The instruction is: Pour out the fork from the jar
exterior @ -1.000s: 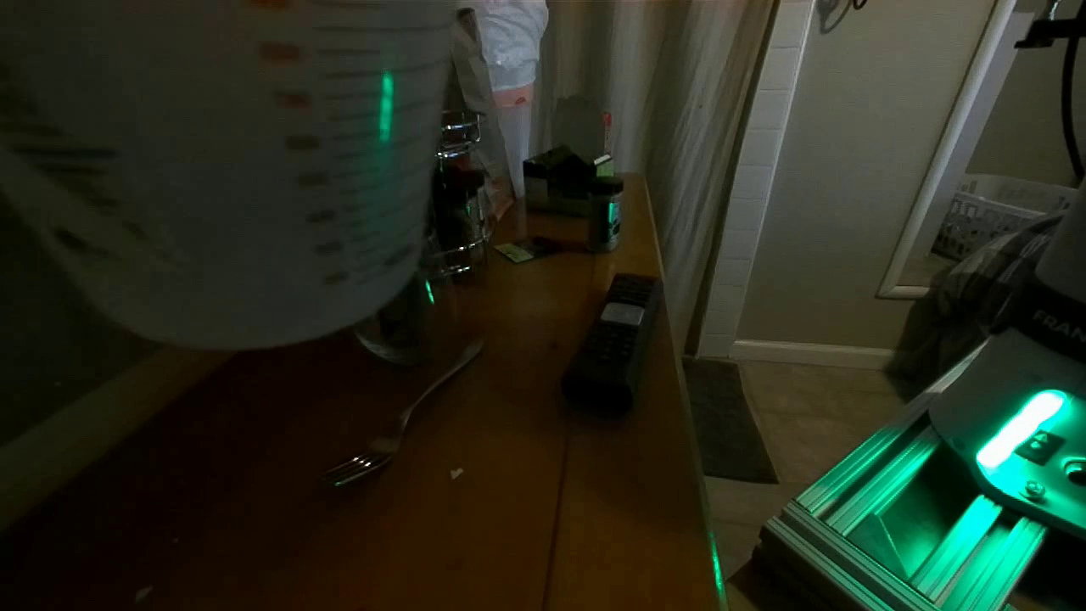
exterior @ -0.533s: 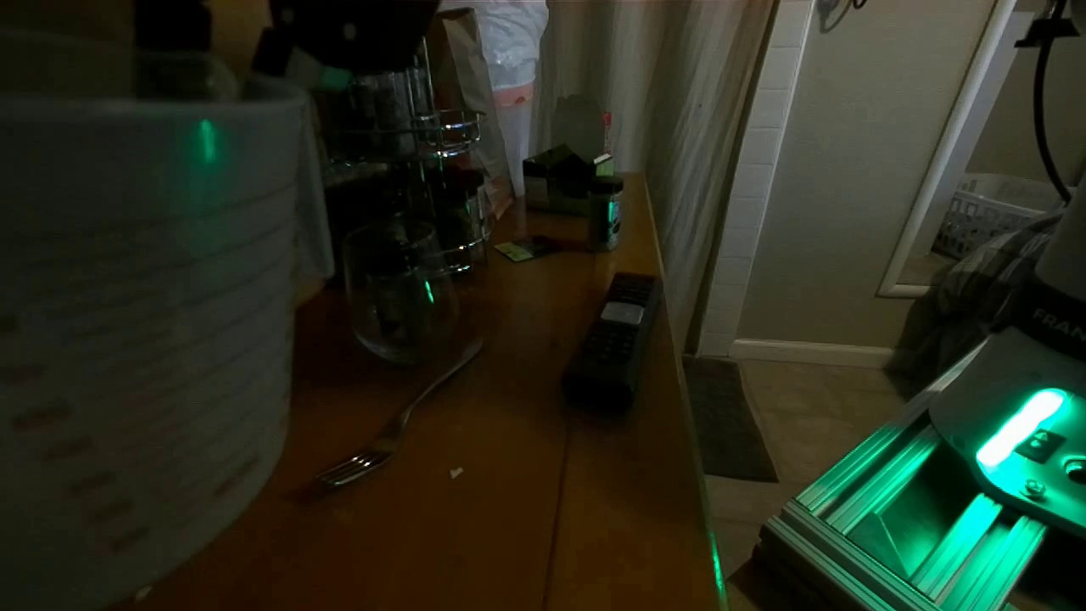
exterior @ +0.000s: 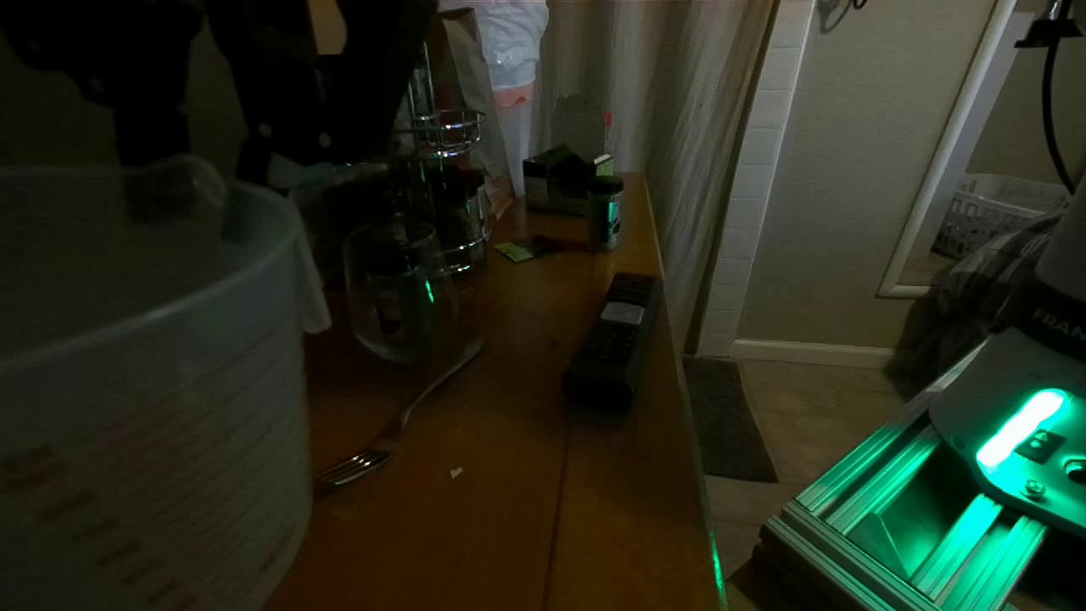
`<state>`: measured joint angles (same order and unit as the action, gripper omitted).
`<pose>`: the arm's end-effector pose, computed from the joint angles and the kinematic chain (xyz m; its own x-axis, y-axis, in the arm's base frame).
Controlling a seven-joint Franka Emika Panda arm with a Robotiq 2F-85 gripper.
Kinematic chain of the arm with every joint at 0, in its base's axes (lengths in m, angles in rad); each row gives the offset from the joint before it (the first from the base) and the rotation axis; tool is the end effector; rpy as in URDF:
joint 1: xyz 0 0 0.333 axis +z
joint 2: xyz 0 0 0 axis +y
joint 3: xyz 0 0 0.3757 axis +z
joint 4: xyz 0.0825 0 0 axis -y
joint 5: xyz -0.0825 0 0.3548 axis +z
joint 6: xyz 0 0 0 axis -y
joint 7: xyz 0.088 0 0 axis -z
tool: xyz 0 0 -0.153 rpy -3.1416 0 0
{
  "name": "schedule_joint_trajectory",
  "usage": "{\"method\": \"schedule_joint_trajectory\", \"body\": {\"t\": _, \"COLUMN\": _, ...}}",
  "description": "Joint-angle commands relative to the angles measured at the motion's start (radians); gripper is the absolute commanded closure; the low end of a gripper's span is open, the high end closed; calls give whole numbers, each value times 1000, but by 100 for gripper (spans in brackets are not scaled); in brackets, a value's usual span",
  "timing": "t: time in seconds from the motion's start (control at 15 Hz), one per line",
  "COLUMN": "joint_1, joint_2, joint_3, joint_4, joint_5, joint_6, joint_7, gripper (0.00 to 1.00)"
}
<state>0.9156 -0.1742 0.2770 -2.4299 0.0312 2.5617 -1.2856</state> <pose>0.1719 0.4415 0.4342 -0.7794 0.6235 0.0607 0.6115 0.7361 0.2903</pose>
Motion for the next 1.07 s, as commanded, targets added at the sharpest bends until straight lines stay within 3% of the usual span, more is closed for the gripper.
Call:
{"method": "schedule_joint_trajectory", "body": {"t": 0.0, "joint_1": -53, "joint_2": 69, "joint_3": 25, "joint_4": 46, "joint_5": -52, "joint_6": -2, "joint_7": 9, "gripper": 90}}
{"method": "schedule_joint_trajectory", "body": {"t": 0.33, "joint_1": -97, "joint_2": 162, "joint_3": 37, "joint_4": 79, "joint_5": -3, "joint_6": 74, "joint_7": -53, "gripper": 90}}
{"method": "schedule_joint_trajectory", "body": {"t": 1.0, "joint_1": -211, "joint_2": 260, "joint_3": 112, "joint_4": 120, "joint_5": -94, "joint_6": 50, "joint_7": 2, "gripper": 90}}
